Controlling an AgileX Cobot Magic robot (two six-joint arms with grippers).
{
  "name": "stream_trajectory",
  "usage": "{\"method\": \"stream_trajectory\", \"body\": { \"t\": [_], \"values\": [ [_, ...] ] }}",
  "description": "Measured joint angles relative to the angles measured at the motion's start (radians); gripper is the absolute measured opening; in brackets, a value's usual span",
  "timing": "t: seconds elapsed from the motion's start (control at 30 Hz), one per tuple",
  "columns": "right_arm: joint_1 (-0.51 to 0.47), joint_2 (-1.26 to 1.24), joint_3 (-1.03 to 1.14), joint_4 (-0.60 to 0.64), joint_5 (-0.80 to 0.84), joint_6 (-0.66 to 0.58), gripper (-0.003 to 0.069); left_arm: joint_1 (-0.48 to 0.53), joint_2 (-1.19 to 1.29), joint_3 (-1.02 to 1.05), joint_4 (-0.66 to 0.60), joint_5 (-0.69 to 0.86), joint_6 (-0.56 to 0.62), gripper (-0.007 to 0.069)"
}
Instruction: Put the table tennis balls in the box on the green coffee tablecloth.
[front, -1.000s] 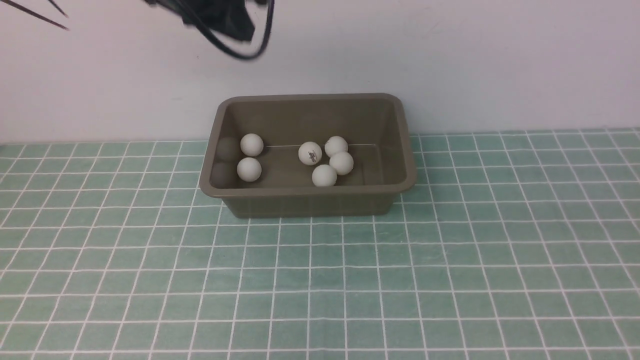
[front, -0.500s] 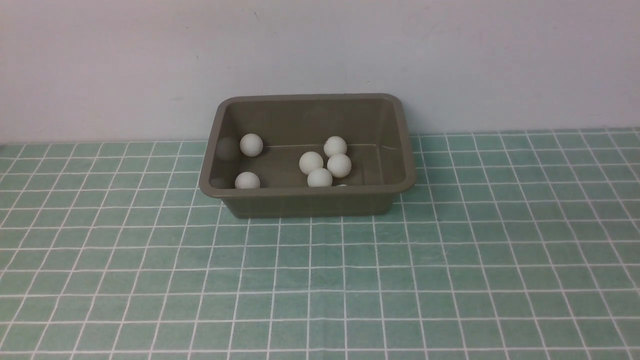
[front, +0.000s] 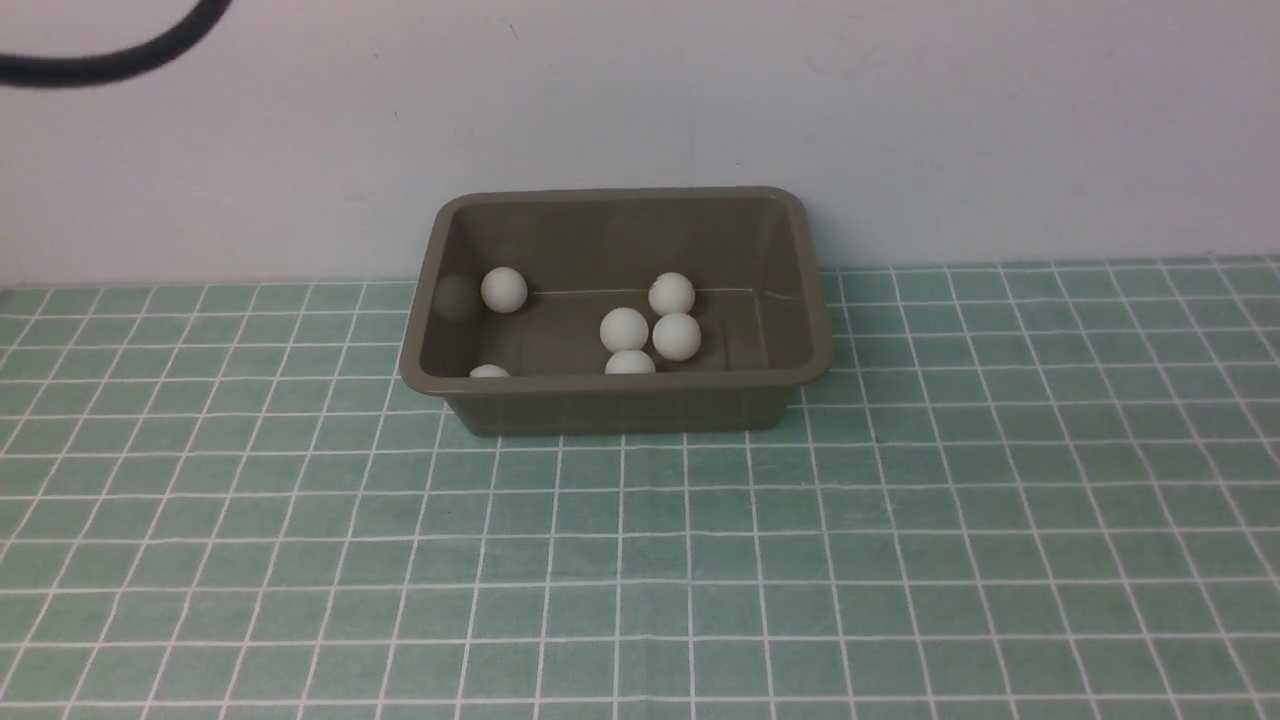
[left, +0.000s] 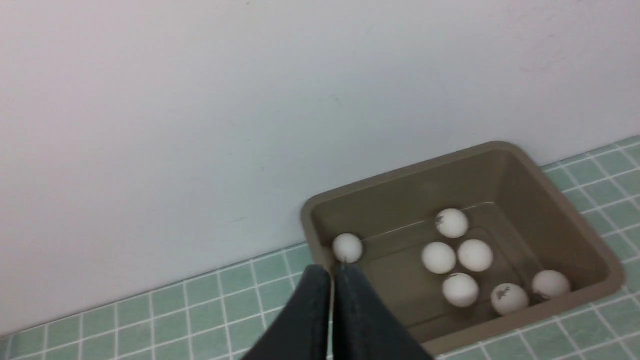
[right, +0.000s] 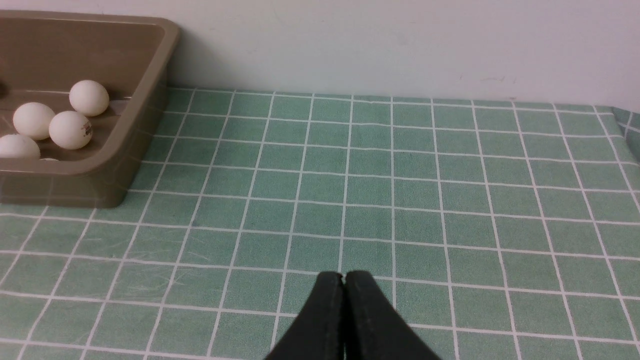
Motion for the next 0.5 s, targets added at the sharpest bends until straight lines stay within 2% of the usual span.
{"method": "stream_trajectory", "body": {
  "t": [0.2, 0.33, 0.5],
  "values": [
    [0.000, 0.000, 0.000, 0.002, 0.000, 0.000, -0.0013, 0.029, -0.229, 0.471, 0.088, -0.297, -0.109, -0.0004],
    [0.000, 0.000, 0.000, 0.003, 0.000, 0.000, -0.0013, 0.126, -0.430, 0.956, 0.105, -0.571, -0.255, -0.0004],
    [0.000, 0.000, 0.000, 0.003, 0.000, 0.000, -0.0013, 0.223, -0.584, 1.254, 0.106, -0.724, -0.340, -0.0004]
  ]
}}
